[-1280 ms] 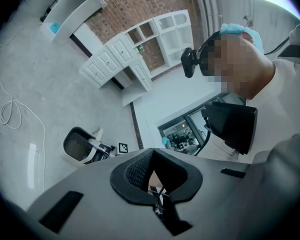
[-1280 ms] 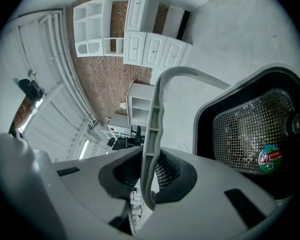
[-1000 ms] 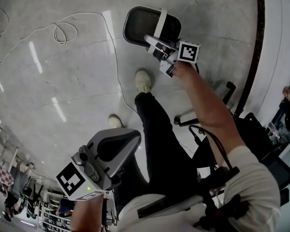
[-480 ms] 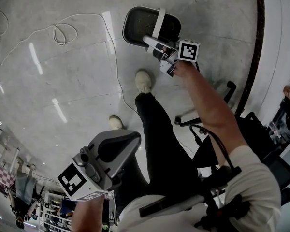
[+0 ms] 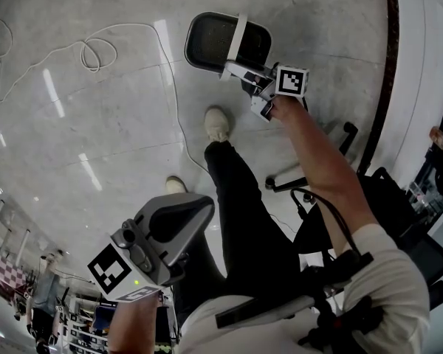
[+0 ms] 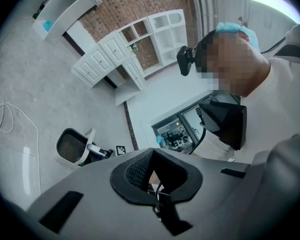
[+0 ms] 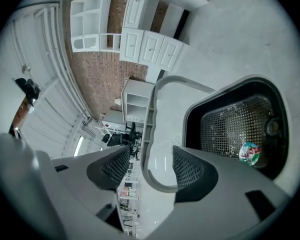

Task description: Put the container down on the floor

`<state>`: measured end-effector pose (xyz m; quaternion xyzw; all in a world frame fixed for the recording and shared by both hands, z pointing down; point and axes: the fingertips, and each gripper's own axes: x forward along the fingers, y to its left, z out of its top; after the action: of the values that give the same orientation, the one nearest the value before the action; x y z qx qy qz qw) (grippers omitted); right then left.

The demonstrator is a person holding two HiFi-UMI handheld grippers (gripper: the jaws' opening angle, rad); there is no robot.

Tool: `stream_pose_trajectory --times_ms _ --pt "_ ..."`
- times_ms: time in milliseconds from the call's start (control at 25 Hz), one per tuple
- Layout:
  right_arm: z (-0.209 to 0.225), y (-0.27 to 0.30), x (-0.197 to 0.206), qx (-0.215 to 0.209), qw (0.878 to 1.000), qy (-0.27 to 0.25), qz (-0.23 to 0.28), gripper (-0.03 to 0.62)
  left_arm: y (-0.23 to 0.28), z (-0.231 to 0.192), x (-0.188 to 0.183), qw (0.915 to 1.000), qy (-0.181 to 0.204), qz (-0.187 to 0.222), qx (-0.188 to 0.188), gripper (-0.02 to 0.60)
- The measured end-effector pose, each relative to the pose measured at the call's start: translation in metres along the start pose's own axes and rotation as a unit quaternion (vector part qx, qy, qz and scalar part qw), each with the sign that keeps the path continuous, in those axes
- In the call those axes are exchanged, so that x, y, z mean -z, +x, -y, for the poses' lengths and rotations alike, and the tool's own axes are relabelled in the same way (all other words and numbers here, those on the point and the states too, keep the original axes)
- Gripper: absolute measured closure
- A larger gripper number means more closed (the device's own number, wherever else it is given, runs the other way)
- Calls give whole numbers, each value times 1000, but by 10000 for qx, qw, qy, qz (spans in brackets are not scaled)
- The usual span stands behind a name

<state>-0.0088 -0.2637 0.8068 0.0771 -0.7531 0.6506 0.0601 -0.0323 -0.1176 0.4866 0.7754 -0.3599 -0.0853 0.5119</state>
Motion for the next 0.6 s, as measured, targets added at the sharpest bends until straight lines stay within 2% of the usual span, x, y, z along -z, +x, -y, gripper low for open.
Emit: stream_pose_trajectory --times_ms 160,280,480,520,600 --pt "-6 -39 12 294 9996 -15 -15 367 -3 23 4 9998 190 -64 88 572" --pt "-19 -72 27 688 9976 -62 -6 368 -13 43 2 9993 335 -111 149 572" --pt "-69 -124 59 971 9951 -91 168 378 -38 88 3 9968 706 -209 318 572" --pt "-82 -131 66 1025 9944 -154 220 413 -44 99 4 9957 818 -240 373 572" --pt "-114 -142 82 1071 9930 -355 350 538 -60 121 8 9933 1017 -283 471 572"
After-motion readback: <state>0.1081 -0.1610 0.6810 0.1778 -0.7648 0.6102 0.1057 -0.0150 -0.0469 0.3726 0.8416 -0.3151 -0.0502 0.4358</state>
